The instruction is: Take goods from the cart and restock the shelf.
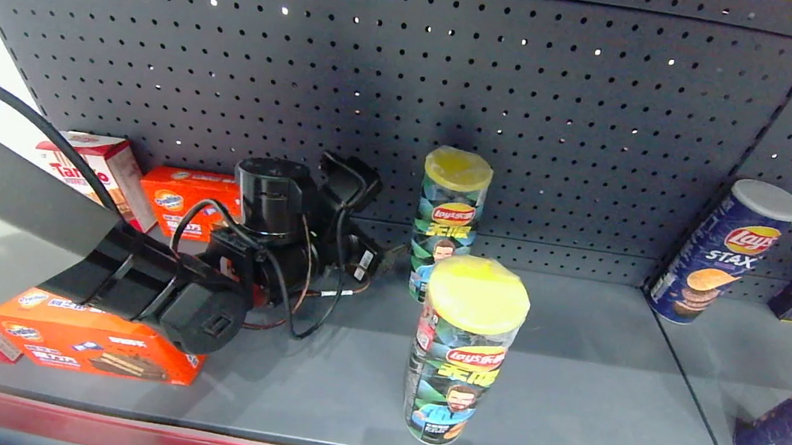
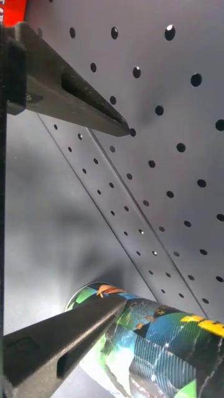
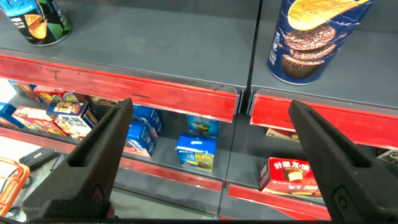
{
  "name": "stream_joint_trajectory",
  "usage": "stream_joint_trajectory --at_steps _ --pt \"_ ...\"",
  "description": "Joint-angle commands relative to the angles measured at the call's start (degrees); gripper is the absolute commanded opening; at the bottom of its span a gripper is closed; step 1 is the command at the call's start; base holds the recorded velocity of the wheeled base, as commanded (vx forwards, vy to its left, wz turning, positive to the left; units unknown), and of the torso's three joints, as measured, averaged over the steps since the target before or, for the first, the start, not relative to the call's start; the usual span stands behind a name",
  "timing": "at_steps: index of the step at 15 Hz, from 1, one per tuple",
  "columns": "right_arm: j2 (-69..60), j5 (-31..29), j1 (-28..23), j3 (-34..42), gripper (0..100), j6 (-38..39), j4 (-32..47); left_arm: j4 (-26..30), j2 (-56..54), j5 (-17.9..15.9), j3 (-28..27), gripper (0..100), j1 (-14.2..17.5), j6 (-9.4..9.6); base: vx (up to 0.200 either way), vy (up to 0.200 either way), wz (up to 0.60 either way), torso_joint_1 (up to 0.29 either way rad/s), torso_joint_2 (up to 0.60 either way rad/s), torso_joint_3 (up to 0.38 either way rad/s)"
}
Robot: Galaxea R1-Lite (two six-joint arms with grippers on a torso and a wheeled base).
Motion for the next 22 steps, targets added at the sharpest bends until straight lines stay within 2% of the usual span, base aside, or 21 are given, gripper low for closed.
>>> stream_joint_trajectory --at_steps 1,4,6,7,8,9,10,13,14,15,16,17,18,19,20,21,22 --pt "0.0 0.0 0.0 0.0 100 0.1 0.0 0.0 -0.5 0.0 0.2 100 0.1 0.01 0.0 0.0 0.0 0.0 0.0 0.0" --pt "0.1 0.0 0.0 0.0 100 0.0 0.0 0.5 -6.2 0.5 2.4 100 0.6 0.36 0.0 0.0 0.0 0.0 0.0 0.0" --pt "0.1 0.0 0.0 0.0 100 0.1 0.0 0.0 -15.0 1.7 8.8 100 2.0 -0.08 0.0 0.0 0.0 0.0 0.0 0.0" --pt "0.1 0.0 0.0 0.0 100 0.0 0.0 0.0 -16.4 1.9 9.8 100 2.1 -0.08 0.0 0.0 0.0 0.0 0.0 0.0" --pt "0.0 0.0 0.0 0.0 100 0.0 0.0 0.0 -25.1 2.9 17.0 100 2.1 -1.31 0.0 0.0 0.0 0.0 0.0 0.0" --pt "0.1 0.0 0.0 0.0 100 0.0 0.0 0.1 -31.1 3.8 21.5 100 1.7 -2.98 0.0 0.0 0.0 0.0 0.0 0.0" --pt "0.0 0.0 0.0 0.0 100 0.0 0.0 0.4 -36.6 4.9 25.3 100 1.5 -3.86 0.0 0.0 0.0 0.0 0.0 0.0" --pt "0.1 0.0 0.0 0.0 100 0.0 0.0 2.3 -56.7 6.2 41.5 100 2.0 -4.12 0.0 0.0 0.0 0.0 0.0 0.0" --pt "0.1 0.0 0.0 0.0 100 0.0 0.0 2.3 -56.7 6.2 41.5 100 2.0 -4.12 0.0 0.0 0.0 0.0 0.0 0.0" --pt "0.1 0.0 0.0 0.0 100 0.1 0.0 8.2 -64.2 6.2 43.9 100 1.8 -4.12 0.0 0.0 0.0 0.0 0.0 0.0" --pt "0.0 0.0 0.0 0.0 100 0.1 -0.1 18.5 -74.3 5.8 44.7 100 3.5 -4.21 0.0 0.0 0.0 0.0 0.0 0.0" --pt "0.1 0.0 0.0 0.0 100 0.0 0.0 31.0 -87.3 5.8 46.1 100 6.4 -5.53 0.0 0.0 0.0 0.0 0.0 0.0" --pt "0.0 0.0 0.0 0.0 100 0.1 0.0 34.3 -92.8 5.8 48.2 100 7.7 -6.94 0.0 0.0 0.0 0.0 0.0 0.0" --pt "0.1 0.0 0.0 0.0 100 0.1 0.0 31.5 -97.5 4.9 54.2 100 11.9 -8.52 0.0 0.0 0.0 0.0 0.0 0.0" --pt "0.0 0.0 0.0 0.0 100 0.0 0.0 29.5 -99.3 3.4 57.0 100 14.7 -8.6 0.0 0.0 0.0 0.0 0.0 0.0" --pt "0.1 0.0 0.0 0.0 100 0.0 0.0 27.5 -103.2 0.1 61.2 100 19.1 -8.69 0.0 0.0 0.0 0.0 0.0 0.0" --pt "0.1 0.0 0.0 0.0 100 0.0 0.0 31.3 -107.8 -3.2 61.3 100 24.6 -8.96 0.0 0.0 0.0 0.0 0.0 0.0"
